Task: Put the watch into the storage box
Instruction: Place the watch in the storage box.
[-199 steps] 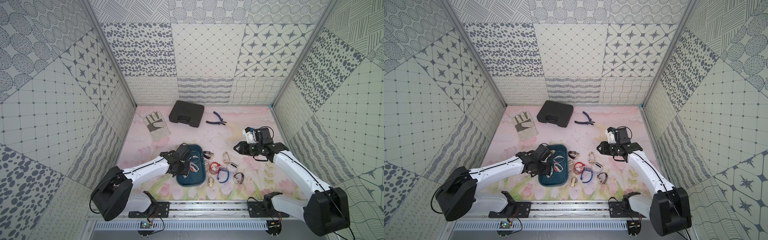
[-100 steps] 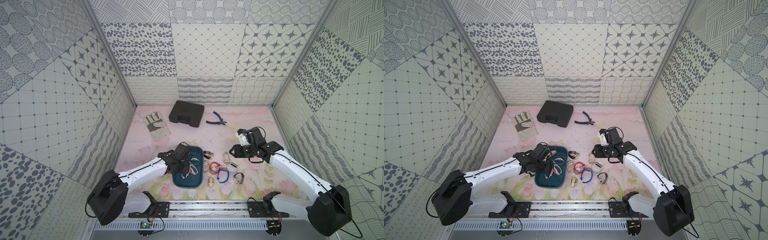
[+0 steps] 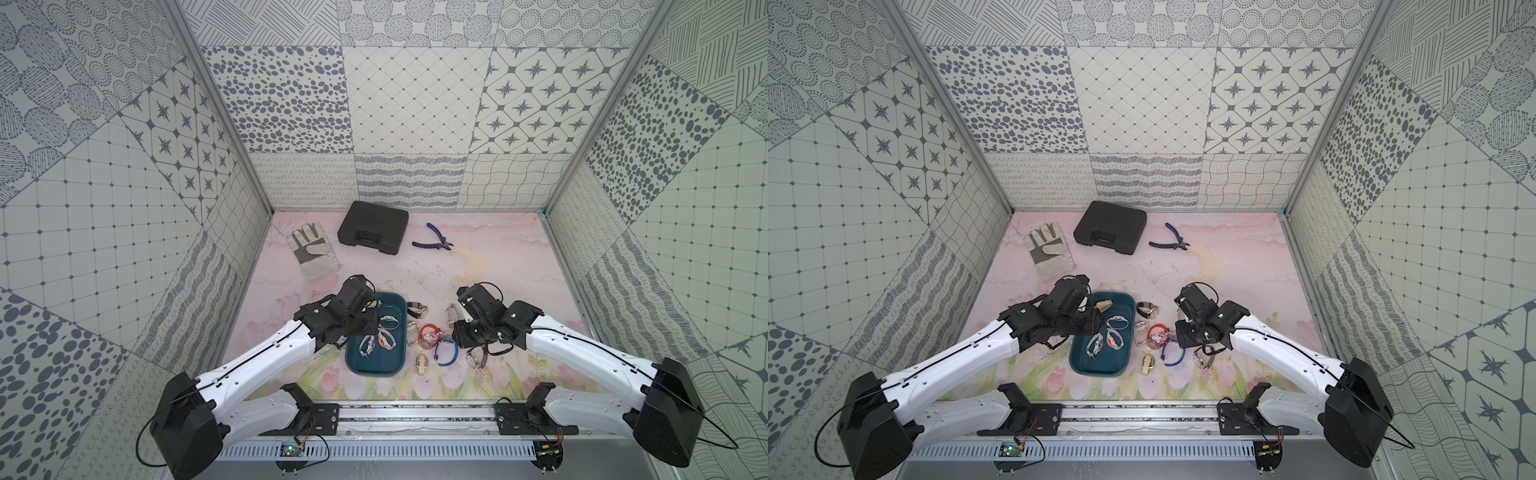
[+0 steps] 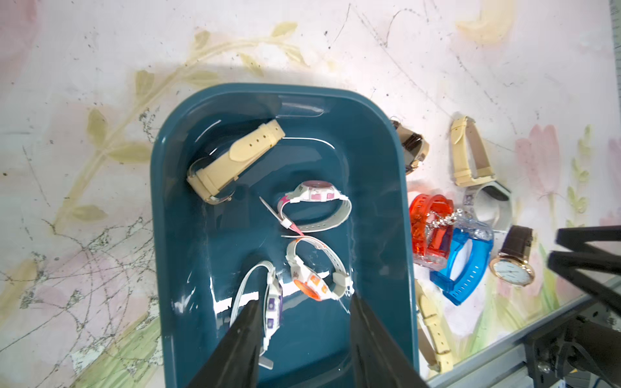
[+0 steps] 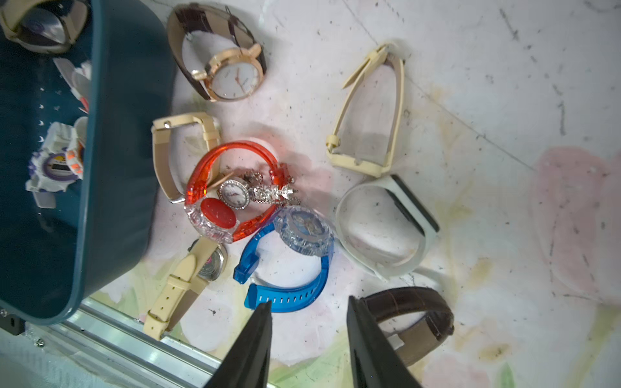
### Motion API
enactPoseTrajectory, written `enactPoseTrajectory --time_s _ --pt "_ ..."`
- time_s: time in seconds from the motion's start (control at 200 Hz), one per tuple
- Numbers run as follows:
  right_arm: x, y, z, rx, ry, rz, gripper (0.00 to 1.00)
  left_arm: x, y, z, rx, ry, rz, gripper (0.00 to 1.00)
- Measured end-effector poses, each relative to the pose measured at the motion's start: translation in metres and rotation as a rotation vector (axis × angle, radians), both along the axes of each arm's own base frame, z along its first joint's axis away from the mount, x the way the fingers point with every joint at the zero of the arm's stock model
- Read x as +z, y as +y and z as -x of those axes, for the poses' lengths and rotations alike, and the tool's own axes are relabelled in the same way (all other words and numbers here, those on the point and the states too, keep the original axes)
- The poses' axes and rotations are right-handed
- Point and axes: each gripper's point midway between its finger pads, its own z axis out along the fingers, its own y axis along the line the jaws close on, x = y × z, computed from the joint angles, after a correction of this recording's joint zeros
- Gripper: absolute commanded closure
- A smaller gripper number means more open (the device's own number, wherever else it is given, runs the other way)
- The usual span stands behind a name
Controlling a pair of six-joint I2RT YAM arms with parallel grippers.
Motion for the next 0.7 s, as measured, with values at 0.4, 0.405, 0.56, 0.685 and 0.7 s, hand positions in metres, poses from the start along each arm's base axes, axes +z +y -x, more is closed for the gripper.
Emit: enactPoseTrajectory --time_s 0.4,0.405,0.56,0.685,0.7 --pt "-0.033 0.008 0.021 -0.037 0.062 0.099 0.61 0.050 0.010 0.011 -0.001 -0.109 0.097 0.52" --pt "-0.034 0.008 0.021 -0.038 0.063 0.100 0.61 0.050 0.010 0.012 -0.001 -0.110 0.098 0.52" --pt "-0.044 0.011 0.018 -0.059 0.075 0.108 0.62 0.061 0.016 0.017 -0.004 -0.142 0.116 0.52" --pt "-0.049 0.013 0.017 -0.066 0.076 0.113 0.63 0.063 0.020 0.021 -0.005 -0.147 0.116 0.52" --pt "-0.050 0.013 0.017 -0.069 0.078 0.115 0.64 0.063 0.020 0.022 -0.005 -0.147 0.115 0.52"
